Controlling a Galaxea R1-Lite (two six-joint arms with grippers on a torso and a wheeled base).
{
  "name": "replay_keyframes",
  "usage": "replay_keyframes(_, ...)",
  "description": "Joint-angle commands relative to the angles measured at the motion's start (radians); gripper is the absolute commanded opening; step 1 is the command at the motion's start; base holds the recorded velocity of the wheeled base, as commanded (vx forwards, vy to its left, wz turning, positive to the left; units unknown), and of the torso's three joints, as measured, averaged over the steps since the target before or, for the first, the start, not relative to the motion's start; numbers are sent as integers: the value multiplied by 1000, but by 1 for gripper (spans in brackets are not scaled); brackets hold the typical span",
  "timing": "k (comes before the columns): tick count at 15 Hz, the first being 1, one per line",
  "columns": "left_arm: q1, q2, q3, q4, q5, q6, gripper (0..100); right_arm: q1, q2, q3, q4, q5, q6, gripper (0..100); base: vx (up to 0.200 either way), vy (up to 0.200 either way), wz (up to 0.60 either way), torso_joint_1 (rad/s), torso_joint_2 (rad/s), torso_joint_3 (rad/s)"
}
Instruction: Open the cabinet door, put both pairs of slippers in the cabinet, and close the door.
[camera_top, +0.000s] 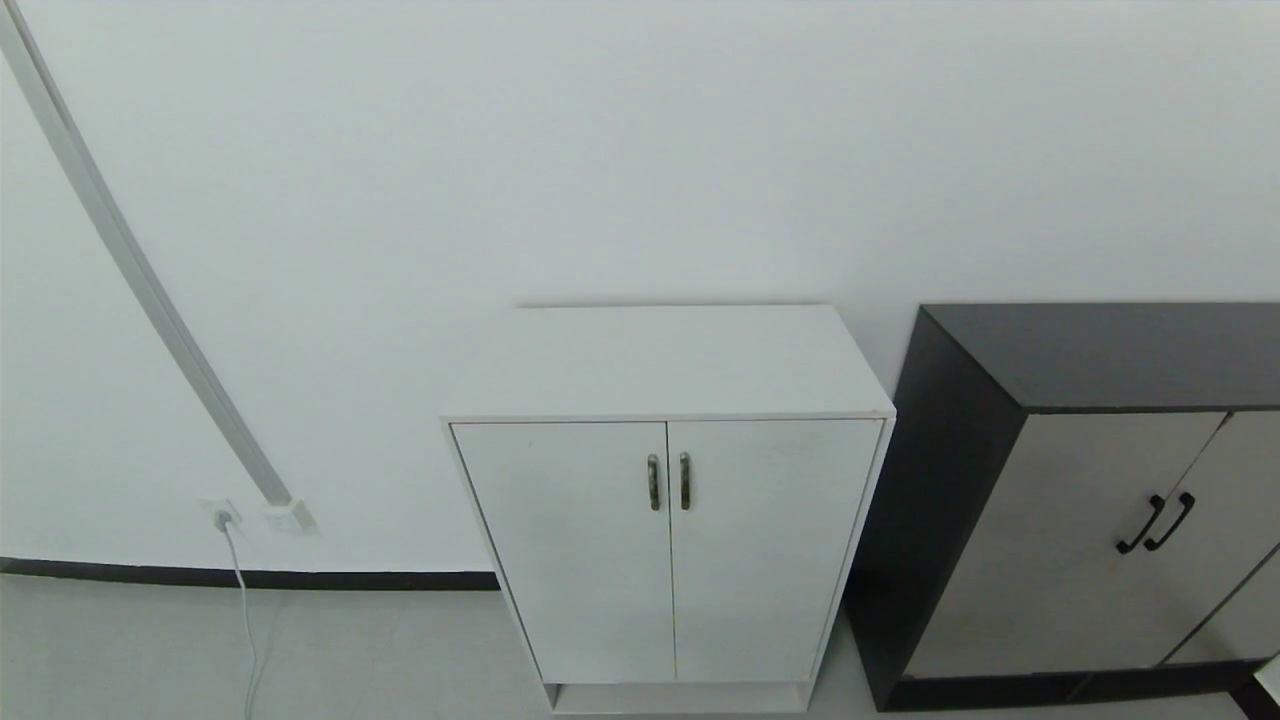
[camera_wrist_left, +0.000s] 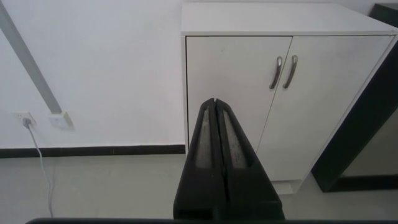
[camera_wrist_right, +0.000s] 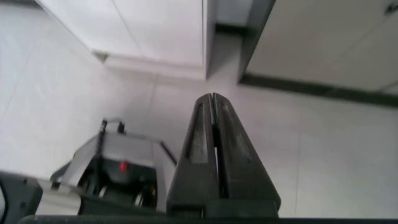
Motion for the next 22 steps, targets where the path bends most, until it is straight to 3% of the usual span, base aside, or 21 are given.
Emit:
replay_keyframes(1, 0, 1, 0, 0, 0, 0, 0, 8, -30, 0, 29, 14, 2, 0, 0, 0, 0, 0, 0, 0)
replay_keyframes(3, 0, 1, 0, 0, 0, 0, 0, 26, -88, 0, 126, 35, 2, 0, 0, 0, 0, 0, 0, 0)
replay_keyframes(8, 0, 1, 0, 0, 0, 0, 0, 0, -177, 0, 113, 34, 5, 0, 0, 0, 0, 0, 0, 0)
replay_keyframes(14, 0, 1, 0, 0, 0, 0, 0, -158, -369, 0, 112, 34, 6, 0, 0, 0, 0, 0, 0, 0)
replay_keyframes(22, 0, 1, 0, 0, 2, 0, 0, -159, -590, 0, 112, 34, 8, 0, 0, 0, 0, 0, 0, 0)
